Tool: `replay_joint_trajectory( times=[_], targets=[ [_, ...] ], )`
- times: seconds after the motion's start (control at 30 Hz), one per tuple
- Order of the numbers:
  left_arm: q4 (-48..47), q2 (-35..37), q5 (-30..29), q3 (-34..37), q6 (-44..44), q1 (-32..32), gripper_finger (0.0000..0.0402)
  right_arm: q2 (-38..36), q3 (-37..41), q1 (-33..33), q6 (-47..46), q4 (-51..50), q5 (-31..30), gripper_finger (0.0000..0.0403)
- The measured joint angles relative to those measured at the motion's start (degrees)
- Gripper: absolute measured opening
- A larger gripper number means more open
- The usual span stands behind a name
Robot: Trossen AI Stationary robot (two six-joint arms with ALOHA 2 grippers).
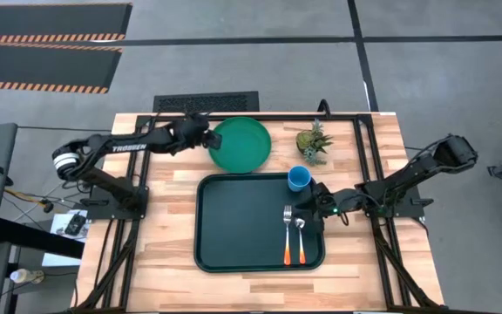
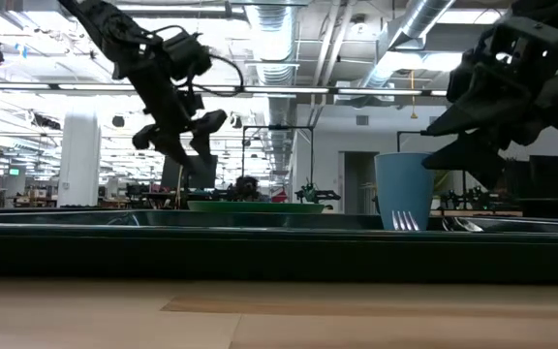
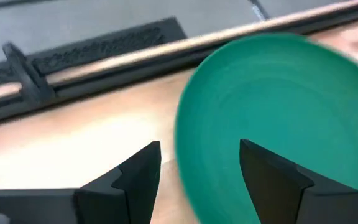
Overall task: Pick and place plate/cup/fork/spoon on tray
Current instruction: Put the green plate to the left of the orange fork on the black table tray
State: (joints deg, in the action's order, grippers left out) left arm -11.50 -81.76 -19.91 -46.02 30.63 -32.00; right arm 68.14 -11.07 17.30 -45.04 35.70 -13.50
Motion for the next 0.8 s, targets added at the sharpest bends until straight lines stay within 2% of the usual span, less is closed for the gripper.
replay_joint_trajectory(
  times=[0.37, 0.47, 0.57, 0.73, 0.8],
  targets=[
    [3.1, -12.2, 5.7, 0.0, 1.2, -1.8, 0.0203, 0.2, 0.0, 0.0, -0.1, 0.2, 0.0, 0.024],
    [4.2, -14.4, 8.3, 0.0, 2.9, -1.8, 0.0188, 0.2, 0.0, 0.0, -0.5, 0.3, 0.0, 0.024],
    [4.4, -15.7, 8.7, 0.0, 3.0, -1.8, 0.0144, 0.2, 0.0, 0.0, -0.6, 0.3, 0.0, 0.024],
    [6.4, -15.8, 7.7, -0.1, 2.6, -1.9, 0.003, 0.2, 0.0, 0.0, -1.3, 0.3, 0.0, 0.024],
    [7.6, -15.5, 7.6, -0.2, 2.7, -1.9, 0.0015, 0.2, 0.0, 0.0, -1.9, 0.3, 0.0, 0.024]
  ],
)
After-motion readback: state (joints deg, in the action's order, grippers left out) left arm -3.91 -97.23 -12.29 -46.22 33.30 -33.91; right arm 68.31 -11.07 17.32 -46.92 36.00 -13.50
